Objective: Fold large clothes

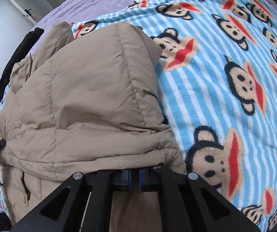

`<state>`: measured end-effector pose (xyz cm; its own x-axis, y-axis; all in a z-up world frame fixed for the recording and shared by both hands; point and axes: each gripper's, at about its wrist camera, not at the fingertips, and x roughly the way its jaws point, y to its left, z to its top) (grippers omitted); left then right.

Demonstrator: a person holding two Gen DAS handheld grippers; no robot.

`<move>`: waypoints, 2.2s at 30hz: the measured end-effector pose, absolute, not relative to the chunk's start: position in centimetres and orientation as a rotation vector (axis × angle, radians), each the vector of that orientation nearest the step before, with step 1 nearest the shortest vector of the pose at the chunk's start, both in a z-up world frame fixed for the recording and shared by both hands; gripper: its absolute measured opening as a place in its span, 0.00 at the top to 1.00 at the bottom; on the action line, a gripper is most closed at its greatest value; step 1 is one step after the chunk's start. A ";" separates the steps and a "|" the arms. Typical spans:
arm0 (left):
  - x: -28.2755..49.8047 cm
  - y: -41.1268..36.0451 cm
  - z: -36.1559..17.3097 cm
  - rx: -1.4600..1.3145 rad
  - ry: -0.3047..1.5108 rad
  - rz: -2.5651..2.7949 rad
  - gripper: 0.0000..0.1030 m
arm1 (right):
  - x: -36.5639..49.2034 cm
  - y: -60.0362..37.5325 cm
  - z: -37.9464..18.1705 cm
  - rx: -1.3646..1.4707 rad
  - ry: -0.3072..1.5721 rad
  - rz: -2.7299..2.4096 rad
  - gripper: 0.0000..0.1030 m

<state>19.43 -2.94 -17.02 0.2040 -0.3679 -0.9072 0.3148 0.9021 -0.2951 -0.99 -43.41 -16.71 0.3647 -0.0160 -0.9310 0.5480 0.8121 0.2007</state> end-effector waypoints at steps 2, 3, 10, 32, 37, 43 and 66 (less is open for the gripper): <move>19.3 -2.3 -16.1 -0.008 1.254 -0.436 0.88 | -0.7 -43.1 -16.3 0.548 1.158 -0.387 0.97; 19.3 -1.8 -15.5 0.013 1.238 -0.413 0.88 | -0.8 -43.0 -15.8 0.545 1.158 -0.385 0.97; 19.6 0.9 -12.3 0.031 1.151 -0.356 0.89 | -4.8 -41.3 -13.6 0.579 1.214 -0.296 0.92; 20.1 -7.1 -17.4 0.189 1.180 -0.400 0.88 | 0.1 -44.9 -15.6 0.577 1.120 -0.339 0.92; 18.5 -6.0 -14.4 0.194 1.103 -0.362 0.88 | -1.2 -44.5 -13.0 0.564 1.112 -0.339 0.92; 16.4 -4.7 -12.0 0.199 1.061 -0.327 0.88 | -4.5 -43.6 -11.8 0.637 1.111 -0.316 0.68; 6.2 -4.7 -11.1 0.241 1.137 -0.115 0.01 | -10.6 -41.7 -10.4 0.670 1.134 -0.193 0.14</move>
<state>6.22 -4.71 -11.13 0.4178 0.0317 -0.9080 0.2126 0.9682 0.1317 -10.56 -41.66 -10.42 0.4304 0.1863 -0.8832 0.4676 0.7909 0.3947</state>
